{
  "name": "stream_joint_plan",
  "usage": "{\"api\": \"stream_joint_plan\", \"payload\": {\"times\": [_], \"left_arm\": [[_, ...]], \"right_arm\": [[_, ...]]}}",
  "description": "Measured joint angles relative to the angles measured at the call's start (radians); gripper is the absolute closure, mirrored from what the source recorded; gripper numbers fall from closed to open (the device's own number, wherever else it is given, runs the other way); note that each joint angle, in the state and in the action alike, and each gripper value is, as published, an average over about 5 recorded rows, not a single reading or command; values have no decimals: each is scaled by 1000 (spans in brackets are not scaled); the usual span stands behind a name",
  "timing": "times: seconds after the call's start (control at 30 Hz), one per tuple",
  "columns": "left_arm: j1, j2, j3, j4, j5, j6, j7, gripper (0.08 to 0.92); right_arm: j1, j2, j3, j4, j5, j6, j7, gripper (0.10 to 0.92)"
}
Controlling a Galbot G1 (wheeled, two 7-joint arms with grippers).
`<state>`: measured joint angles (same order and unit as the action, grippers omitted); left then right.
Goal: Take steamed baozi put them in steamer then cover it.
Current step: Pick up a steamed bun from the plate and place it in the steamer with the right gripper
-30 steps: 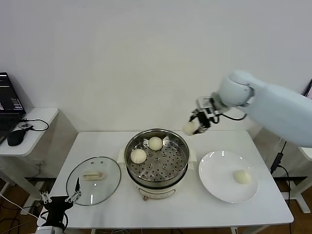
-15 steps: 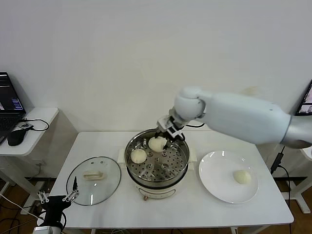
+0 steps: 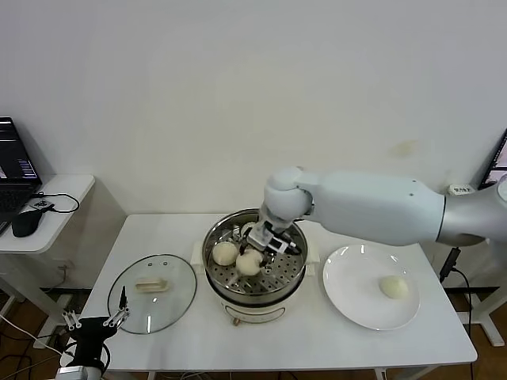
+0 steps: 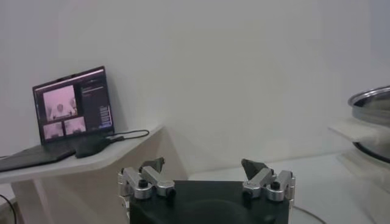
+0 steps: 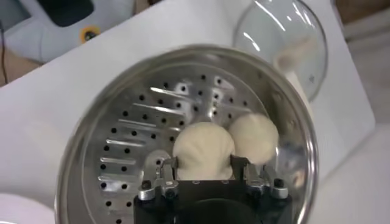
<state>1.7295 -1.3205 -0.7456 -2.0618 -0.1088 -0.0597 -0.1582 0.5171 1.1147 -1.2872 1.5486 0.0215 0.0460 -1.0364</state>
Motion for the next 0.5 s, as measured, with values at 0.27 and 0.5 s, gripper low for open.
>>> {"api": "stream_joint_plan", "payload": {"times": [0.27,0.5], "left_arm": [[-1,-2,2,4,0,-4,-1,177],[0,-3,2,4,0,-5,-1,177]], "right_arm": [[-13,9,-15,15,-32,57,6,441],[-11,-1,-19,22,-51,82,8,349]]}}
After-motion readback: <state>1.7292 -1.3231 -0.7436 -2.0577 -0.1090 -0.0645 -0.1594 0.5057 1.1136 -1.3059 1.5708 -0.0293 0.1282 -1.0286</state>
